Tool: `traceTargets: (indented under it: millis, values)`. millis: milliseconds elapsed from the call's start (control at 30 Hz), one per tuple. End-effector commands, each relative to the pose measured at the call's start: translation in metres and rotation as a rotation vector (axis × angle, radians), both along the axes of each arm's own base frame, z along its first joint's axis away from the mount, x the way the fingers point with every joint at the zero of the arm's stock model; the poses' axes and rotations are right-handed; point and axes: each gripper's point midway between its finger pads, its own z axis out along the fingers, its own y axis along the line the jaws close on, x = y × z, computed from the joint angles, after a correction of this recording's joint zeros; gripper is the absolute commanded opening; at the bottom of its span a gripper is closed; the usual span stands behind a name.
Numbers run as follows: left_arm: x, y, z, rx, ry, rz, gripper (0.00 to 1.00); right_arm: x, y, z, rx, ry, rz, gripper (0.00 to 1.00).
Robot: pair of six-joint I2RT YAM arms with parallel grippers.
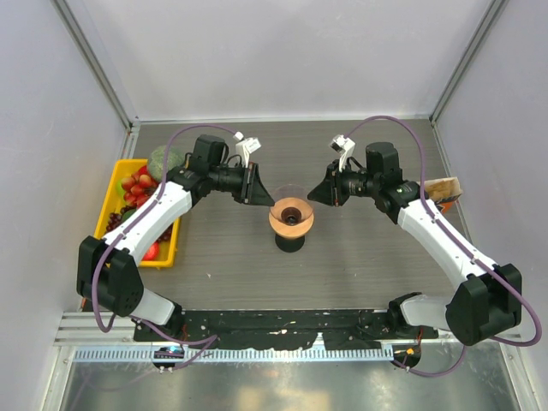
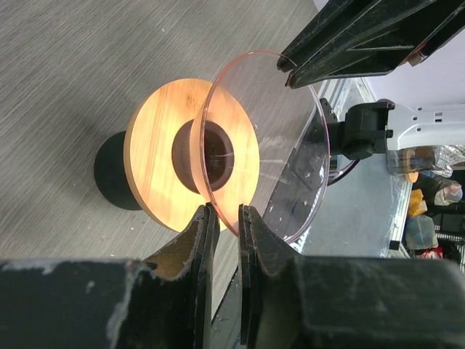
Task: Place the coffee filter in the dripper
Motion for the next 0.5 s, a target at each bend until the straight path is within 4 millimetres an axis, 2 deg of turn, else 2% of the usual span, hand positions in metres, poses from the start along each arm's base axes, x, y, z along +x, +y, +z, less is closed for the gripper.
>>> traceTargets:
  millis: [0,333,467]
  values:
    - [-0.016,0.013,-0.075,0.191,0.105,-0.012,0.04,0.0,-0.006,-0.043,-0.112,0.055,-0.013,0.05]
    - [-0.012,0.011,-0.053,0.168,0.043,-0.013,0.07,-0.003,-0.012,-0.064,-0.153,0.058,-0.007,0.05]
    - [-0.015,0.009,-0.046,0.155,0.026,-0.03,0.11,-0.002,-0.011,-0.062,-0.147,0.056,-0.005,0.05]
